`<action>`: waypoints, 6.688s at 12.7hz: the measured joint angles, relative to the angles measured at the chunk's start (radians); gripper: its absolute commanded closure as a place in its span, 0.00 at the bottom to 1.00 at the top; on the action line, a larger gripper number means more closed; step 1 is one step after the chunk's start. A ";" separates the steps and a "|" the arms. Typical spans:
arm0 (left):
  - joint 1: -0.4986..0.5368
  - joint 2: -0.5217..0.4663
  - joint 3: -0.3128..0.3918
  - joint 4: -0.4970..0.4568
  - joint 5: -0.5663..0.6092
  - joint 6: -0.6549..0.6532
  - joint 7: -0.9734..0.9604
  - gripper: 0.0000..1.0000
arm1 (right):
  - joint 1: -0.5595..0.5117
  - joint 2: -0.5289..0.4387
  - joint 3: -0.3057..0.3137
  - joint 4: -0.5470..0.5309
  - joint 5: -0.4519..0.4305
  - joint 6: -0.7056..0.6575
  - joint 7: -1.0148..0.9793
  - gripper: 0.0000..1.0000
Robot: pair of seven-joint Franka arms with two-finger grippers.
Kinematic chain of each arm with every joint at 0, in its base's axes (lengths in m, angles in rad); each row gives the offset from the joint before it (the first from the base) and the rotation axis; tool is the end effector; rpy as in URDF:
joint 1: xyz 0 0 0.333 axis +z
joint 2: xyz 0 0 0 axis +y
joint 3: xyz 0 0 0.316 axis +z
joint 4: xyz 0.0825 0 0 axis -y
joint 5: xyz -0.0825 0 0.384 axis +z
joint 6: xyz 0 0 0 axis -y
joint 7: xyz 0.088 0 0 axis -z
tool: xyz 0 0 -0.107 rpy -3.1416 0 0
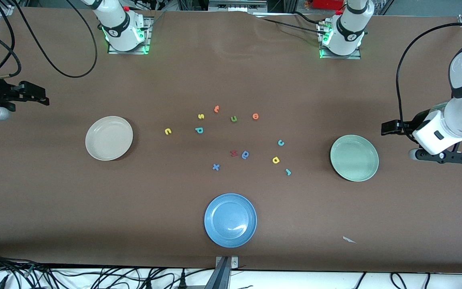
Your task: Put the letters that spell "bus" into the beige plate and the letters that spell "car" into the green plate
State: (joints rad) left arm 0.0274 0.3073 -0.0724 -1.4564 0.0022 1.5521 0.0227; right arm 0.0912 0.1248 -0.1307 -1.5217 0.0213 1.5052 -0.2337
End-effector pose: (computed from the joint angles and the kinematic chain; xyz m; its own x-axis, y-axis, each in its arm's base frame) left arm 0.6300 -0.0225 0.4939 0.9756 -0.0679 -0.2087 -0.0642 -0.9976 0.0245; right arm 0.5819 -0.0161 0.5717 0.9718 0.1935 -0.1348 0.1901 -0.9810 -0.0372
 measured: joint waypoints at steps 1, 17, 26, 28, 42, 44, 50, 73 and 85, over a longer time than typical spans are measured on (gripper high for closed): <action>0.000 0.000 0.000 0.000 0.000 0.000 0.000 0.02 | 0.000 0.000 0.000 0.000 0.000 0.000 0.000 0.00; 0.001 0.004 0.001 0.015 0.029 0.002 0.046 0.01 | 0.000 0.000 0.000 0.000 0.000 0.000 0.000 0.00; 0.001 0.004 0.001 0.015 0.029 0.003 0.046 0.01 | 0.000 0.000 0.000 0.000 0.000 0.000 0.000 0.00; 0.001 0.004 0.001 0.015 0.029 0.003 0.046 0.00 | 0.000 0.000 0.000 0.000 0.000 0.000 0.000 0.00; -0.014 0.039 -0.001 0.014 0.029 0.003 0.045 0.00 | 0.000 0.000 0.000 0.000 0.000 0.000 0.001 0.00; -0.013 0.046 -0.001 0.014 0.029 0.025 0.045 0.00 | 0.000 0.000 0.000 0.000 0.000 0.000 0.001 0.00; -0.014 0.050 -0.001 0.014 0.029 0.039 0.041 0.00 | -0.001 0.000 -0.001 0.002 0.000 0.000 0.001 0.00; -0.252 0.137 -0.017 -0.159 -0.165 0.304 -0.528 0.00 | 0.021 0.085 0.081 -0.044 -0.001 0.082 0.096 0.00; -0.422 0.174 -0.020 -0.555 -0.165 0.918 -0.733 0.06 | -0.039 0.068 0.397 -0.436 -0.001 0.592 0.352 0.00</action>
State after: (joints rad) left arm -0.3945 0.4813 -0.0926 -2.0112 -0.1632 2.4699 -0.7106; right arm 0.0524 0.1925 0.2666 -1.9577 0.0204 2.0975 0.1183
